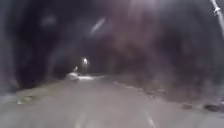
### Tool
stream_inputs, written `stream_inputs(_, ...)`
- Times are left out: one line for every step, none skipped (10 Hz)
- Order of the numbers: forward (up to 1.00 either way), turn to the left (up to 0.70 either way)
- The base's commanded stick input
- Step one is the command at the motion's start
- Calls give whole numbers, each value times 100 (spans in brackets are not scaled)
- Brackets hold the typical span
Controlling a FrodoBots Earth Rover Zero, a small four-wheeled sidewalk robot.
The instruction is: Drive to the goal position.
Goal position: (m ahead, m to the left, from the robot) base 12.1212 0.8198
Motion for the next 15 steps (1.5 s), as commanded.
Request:
stream_inputs(70,0)
stream_inputs(70,2)
stream_inputs(70,24)
stream_inputs(70,35)
stream_inputs(70,35)
stream_inputs(70,35)
stream_inputs(70,35)
stream_inputs(70,35)
stream_inputs(70,20)
stream_inputs(70,0)
stream_inputs(70,0)
stream_inputs(70,0)
stream_inputs(78,0)
stream_inputs(85,0)
stream_inputs(85,0)
